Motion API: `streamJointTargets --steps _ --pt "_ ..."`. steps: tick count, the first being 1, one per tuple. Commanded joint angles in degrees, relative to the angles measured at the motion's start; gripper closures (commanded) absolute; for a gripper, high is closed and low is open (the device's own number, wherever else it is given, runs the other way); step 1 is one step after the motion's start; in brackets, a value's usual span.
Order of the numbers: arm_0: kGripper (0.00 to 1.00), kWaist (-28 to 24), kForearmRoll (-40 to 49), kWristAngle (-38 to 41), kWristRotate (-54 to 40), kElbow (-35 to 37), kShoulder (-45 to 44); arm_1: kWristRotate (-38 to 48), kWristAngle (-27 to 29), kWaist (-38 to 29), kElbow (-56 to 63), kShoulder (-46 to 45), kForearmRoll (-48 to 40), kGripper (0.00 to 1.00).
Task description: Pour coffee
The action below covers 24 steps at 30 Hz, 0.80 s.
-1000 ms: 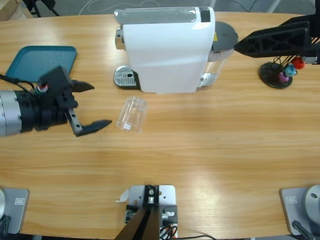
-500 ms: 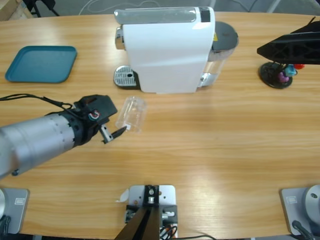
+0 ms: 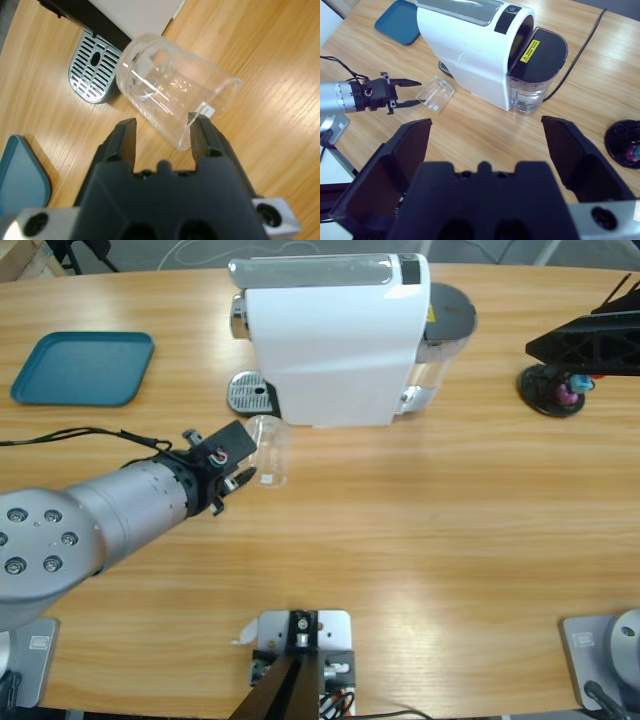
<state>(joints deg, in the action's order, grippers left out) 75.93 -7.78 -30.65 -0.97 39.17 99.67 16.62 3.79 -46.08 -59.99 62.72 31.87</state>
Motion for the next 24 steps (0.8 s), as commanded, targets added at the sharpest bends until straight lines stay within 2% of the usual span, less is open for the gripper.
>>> streamJointTargets --steps 1,5,14,20,21,23,24 --pt "1.0 0.97 -3.23 -3.82 2.82 -0.48 0.7 0.25 -0.01 0.64 0.05 -1.0 0.83 0.0" --pt "1.0 0.95 -4.44 -1.86 9.97 -1.13 -1.22 0.25 -0.01 0.64 0.64 -1.46 0.56 0.0" --pt "1.0 -0.35 -4.35 3.99 11.78 -1.2 -7.35 0.25 -0.1 0.64 1.84 -1.99 -0.03 0.0" --pt "1.0 -0.4 -3.91 6.99 11.13 -3.31 -7.49 0.25 -0.1 0.64 2.33 -2.53 -0.21 0.0" --pt "0.914 -0.66 -3.19 8.8 11.91 -4.05 -7.23 0.31 -0.14 0.64 2.33 -2.51 -0.1 0.0" --pt "0.229 -0.95 -2.51 10.86 16.67 -6.09 -10.08 0.29 -0.15 0.64 2.33 -2.51 -0.05 0.0" --pt "0.127 -1.7 -2.56 12.53 20.96 -7.09 -12.57 0.25 -0.07 0.64 2.35 -2.51 0.0 0.0"
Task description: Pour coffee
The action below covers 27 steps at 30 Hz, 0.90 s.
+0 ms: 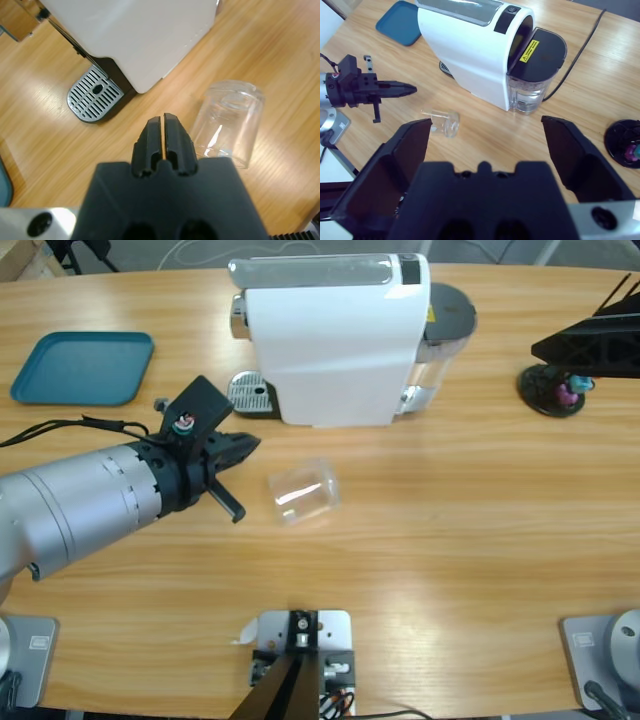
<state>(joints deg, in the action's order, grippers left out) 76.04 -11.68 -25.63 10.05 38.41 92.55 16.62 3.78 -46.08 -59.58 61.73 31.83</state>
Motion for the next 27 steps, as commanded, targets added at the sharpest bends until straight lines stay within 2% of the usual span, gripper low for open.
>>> streamJointTargets --steps 1,7,11,15,22,27 --pt "0.124 -2.81 1.08 10.11 14.14 -7.26 -7.77 0.29 -0.07 0.64 2.03 -1.49 0.08 0.0" --pt "0.122 -3.09 2.43 24.35 24.14 -8.45 -18.33 0.31 -0.09 0.64 2.47 -1.22 -0.24 0.0" --pt "0.114 -3.09 2.59 35.42 37.92 -12.57 -20.37 0.29 0.0 0.64 2.86 -1.36 -0.36 0.0" --pt "0.179 -3.56 -2.82 35.78 50.05 -15.56 -17.38 0.34 -0.09 0.64 3.63 -1.72 -0.54 0.0" --pt "0.184 -4.13 -27.22 33.53 63.46 -16.63 -0.45 0.43 -0.06 0.64 3.72 -2.33 -0.43 0.0" --pt "0.193 -3.97 -28.56 29.66 65.03 -19.42 0.49 0.52 0.24 0.64 4.28 -3.93 0.48 0.0"
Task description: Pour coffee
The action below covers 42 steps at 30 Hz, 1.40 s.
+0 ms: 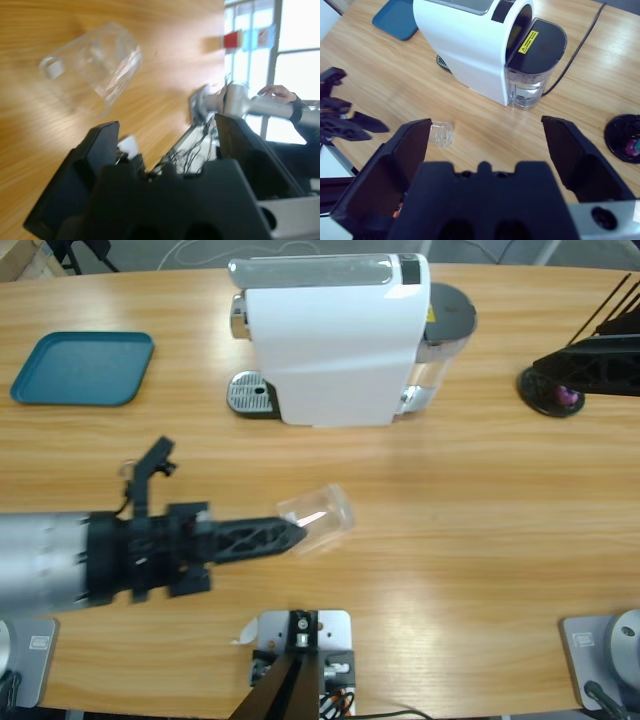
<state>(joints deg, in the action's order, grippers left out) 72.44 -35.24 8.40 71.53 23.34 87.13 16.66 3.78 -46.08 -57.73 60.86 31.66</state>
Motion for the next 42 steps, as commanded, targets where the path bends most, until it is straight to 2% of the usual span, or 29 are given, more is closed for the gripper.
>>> streamJointTargets --steps 1,6,11,14,17,19,24,27,28,30,31,32,36,42 --pt "0.193 -0.37 -4.93 -4.76 3.19 -5.33 5.05 0.48 0.26 0.64 2.64 -3.19 0.68 0.0" --pt "0.192 -0.52 -4.57 -5.47 1.86 -6.56 1.16 0.53 0.17 0.64 3.15 -2.52 0.05 0.0" --pt "0.194 -0.61 -5.56 -7.68 1.47 -4.87 6.56 0.56 0.17 0.64 3.13 -3.15 0.36 0.0" --pt "0.239 -1.49 -8.72 -8.47 0.63 -3.64 11.47 0.56 0.19 0.64 2.85 -3.55 0.93 0.0" --pt "0.347 -3.37 -11.34 -8.66 -1.11 -3.57 15.3 0.56 0.17 0.64 2.53 -3.43 1.14 0.0" --pt "0.358 -4.78 -12.82 -8.54 -2.31 -3.67 16.74 0.56 0.15 0.64 2.62 -3.38 1.21 0.0" --pt "0.354 -6.52 -14.89 -7.84 -3.8 -4.02 14.49 0.56 0.17 0.64 2.78 -2.89 0.82 0.0" --pt "0.337 -6.52 -14.87 -7.5 -5.7 -5.17 9.81 0.56 0.17 0.64 2.85 -2.43 0.15 0.0" --pt "0.327 -6.52 -14.86 -7.08 -8.06 -5.54 7.97 0.56 0.17 0.64 2.93 -2.41 0.06 0.0" --pt "0.203 -6.52 -14.94 -3.71 -18.48 -5.59 4.96 0.56 0.17 0.64 3.06 -2.53 -0.02 0.0" --pt "0.172 -6.52 -14.94 -2.34 -22.52 -5.76 4.14 0.56 0.17 0.64 3.02 -2.68 -0.02 0.0" --pt "0.056 -6.52 -14.93 -1.74 -26.11 -6.19 3.33 0.56 0.17 0.64 2.97 -2.9 0.03 0.0" --pt "0.041 -5.82 -14.86 4.5 -41.08 -6.35 5.95 0.56 0.15 0.64 2.92 -3.78 0.94 0.0" --pt "0.032 -4.94 -14.24 -4.82 -59.03 -9.07 7.44 0.6 -0.43 0.64 1.55 -4.61 5.58 0.0"
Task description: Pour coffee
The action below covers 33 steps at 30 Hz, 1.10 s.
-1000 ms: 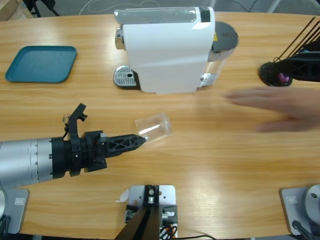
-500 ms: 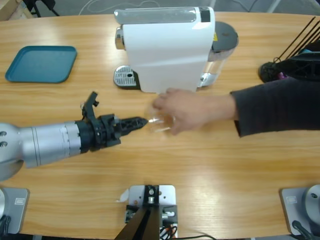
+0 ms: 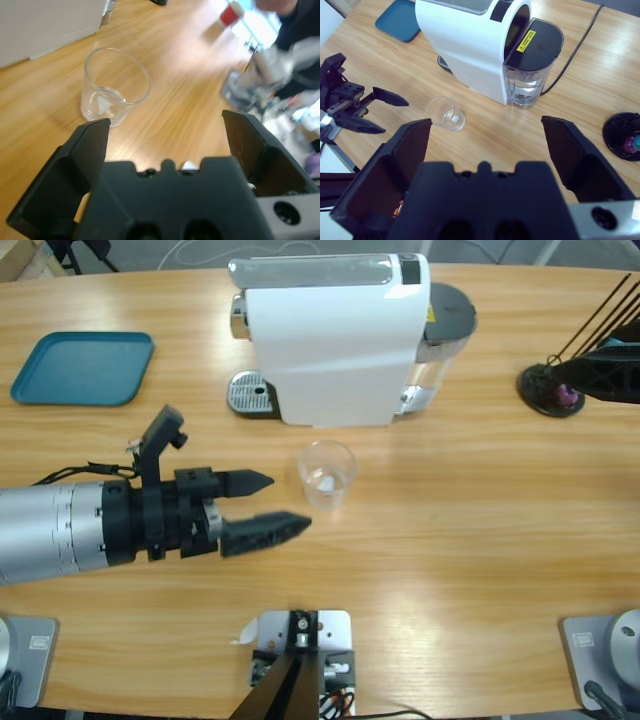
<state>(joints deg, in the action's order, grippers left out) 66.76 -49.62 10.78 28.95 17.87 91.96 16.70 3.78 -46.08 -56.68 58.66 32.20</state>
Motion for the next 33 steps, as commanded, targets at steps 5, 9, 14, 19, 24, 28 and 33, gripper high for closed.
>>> streamJointTargets --steps 5,9,14,19,24,28,33 --pt "0.032 1.41 -0.02 -9.46 -28.11 -0.59 8.46 1.31 -1.36 0.64 0.1 -1.72 7.51 0.0" --pt "0.05 1.62 -0.46 -10.24 -32.19 1.15 8.69 1.23 -1.2 0.64 0.17 0.14 7.7 0.0" --pt "0.05 0.74 -2.68 -11.03 -34.65 3.8 11.54 1.05 -1.06 0.64 0.57 1.51 7.38 0.0" --pt "0.05 0.63 -5.03 -9.9 -34.84 6.46 15.42 1.05 -0.97 0.64 1.15 1.43 7.61 0.0" --pt "0.055 0.39 -6.33 -8.13 -34.76 7.32 16.65 1.05 -1.04 0.64 1.14 2.53 6.93 0.0" --pt "0.064 0.47 -6.77 -5.95 -34.76 8.58 17.95 1.05 -0.97 0.64 1.14 2.69 6.47 0.0" --pt "0.064 0.39 -7.07 -6.23 -34.67 9.2 20.06 1.05 -0.97 0.64 1.14 1.9 6.91 0.0"
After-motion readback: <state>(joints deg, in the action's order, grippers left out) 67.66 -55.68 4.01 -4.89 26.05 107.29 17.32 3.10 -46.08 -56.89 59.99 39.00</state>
